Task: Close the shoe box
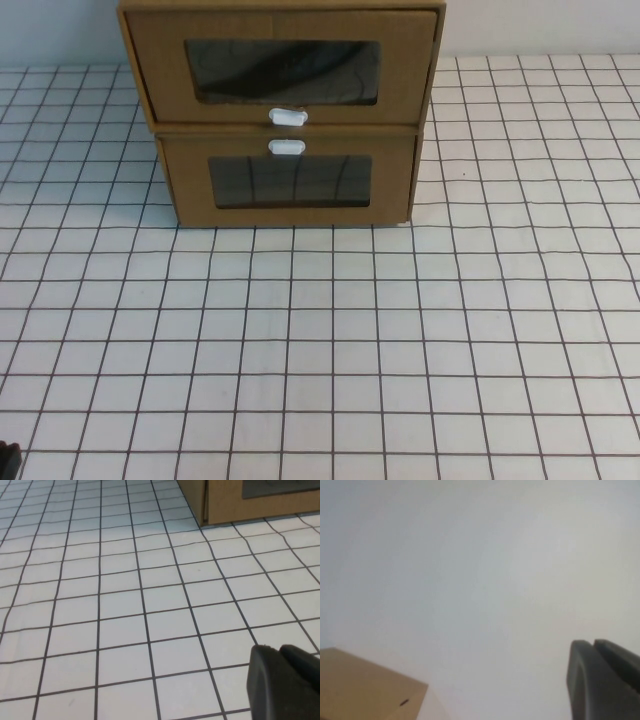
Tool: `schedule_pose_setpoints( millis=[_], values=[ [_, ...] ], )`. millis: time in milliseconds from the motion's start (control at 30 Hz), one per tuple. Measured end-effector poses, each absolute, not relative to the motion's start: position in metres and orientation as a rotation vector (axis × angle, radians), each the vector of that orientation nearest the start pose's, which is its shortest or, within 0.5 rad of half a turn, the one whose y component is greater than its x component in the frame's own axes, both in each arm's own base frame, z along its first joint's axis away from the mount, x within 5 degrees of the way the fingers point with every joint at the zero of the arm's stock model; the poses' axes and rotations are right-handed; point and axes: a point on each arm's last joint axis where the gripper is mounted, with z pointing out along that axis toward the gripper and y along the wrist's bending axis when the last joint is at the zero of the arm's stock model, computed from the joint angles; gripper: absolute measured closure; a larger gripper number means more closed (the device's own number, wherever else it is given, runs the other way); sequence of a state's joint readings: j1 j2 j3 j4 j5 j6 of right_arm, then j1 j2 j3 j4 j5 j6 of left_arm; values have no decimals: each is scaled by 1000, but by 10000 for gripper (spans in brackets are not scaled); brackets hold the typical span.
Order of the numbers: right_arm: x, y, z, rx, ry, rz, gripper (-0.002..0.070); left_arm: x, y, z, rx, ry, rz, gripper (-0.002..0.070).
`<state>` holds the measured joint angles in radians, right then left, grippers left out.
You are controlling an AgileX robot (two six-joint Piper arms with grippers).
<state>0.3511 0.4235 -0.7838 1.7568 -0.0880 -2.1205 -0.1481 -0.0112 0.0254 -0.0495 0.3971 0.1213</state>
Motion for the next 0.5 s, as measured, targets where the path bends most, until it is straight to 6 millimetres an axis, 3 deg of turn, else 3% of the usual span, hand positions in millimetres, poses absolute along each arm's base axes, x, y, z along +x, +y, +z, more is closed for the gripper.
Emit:
schedule_pose_setpoints(
  millis=[200,500],
  values=[
    [37,0,443,-254,1054,-92,691,51,-9,170,224,1882,-68,677],
    [43,7,436,-263,1061,6,691,51,-9,170,224,1882,-68,677]
  ],
)
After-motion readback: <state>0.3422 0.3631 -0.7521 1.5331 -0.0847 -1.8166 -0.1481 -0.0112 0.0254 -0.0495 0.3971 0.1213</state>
